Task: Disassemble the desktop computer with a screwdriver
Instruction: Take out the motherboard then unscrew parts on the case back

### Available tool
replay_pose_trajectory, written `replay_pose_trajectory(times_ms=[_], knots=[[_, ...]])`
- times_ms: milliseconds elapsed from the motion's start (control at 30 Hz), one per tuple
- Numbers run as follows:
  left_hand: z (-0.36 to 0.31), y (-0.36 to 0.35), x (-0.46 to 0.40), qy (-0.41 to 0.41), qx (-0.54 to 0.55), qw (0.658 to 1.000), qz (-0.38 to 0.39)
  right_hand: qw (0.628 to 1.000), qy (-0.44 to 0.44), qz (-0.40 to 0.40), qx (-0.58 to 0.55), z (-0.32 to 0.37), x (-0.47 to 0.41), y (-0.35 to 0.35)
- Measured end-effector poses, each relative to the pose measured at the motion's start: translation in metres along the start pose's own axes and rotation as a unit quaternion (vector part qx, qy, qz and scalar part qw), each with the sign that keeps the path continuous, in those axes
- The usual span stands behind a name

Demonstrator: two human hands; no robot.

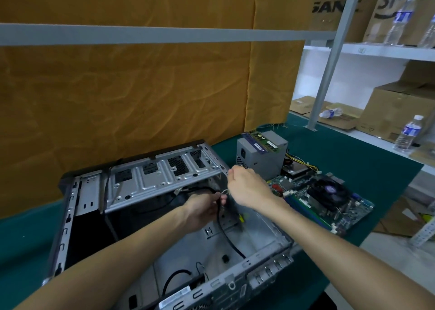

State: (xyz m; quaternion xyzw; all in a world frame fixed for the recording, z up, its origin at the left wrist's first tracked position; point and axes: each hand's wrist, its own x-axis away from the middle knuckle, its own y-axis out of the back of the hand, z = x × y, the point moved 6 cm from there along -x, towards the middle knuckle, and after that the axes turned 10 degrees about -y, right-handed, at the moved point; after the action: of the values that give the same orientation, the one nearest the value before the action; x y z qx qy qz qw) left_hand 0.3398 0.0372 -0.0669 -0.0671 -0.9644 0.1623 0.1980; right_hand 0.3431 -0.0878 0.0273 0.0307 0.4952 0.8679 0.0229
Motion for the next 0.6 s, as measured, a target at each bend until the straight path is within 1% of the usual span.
replay_pose_trajectory(times_ms=[133,233,367,467,600], knots=[[-0.005,0.0,0.002,-0.023,-0.001,1.0,0.004,1.0,0.004,0.009,-0.013,0.002,0.001,0.0],[-0.006,-0.001,0.004,-0.017,-0.022,0.999,0.029,1.0,0.005,0.008,-0.015,0.0,0.0,-0.001],[-0.002,-0.006,0.006,0.005,-0.102,0.991,0.084,1.0,0.004,0.008,-0.013,-0.001,-0.001,-0.001],[-0.007,-0.008,0.002,0.008,-0.115,0.991,0.073,1.0,-0.003,0.008,-0.011,-0.001,-0.002,-0.001],[-0.01,-0.001,-0.006,-0.02,-0.205,0.975,0.078,1.0,-0.007,0.005,-0.013,-0.001,-0.002,-0.002]])
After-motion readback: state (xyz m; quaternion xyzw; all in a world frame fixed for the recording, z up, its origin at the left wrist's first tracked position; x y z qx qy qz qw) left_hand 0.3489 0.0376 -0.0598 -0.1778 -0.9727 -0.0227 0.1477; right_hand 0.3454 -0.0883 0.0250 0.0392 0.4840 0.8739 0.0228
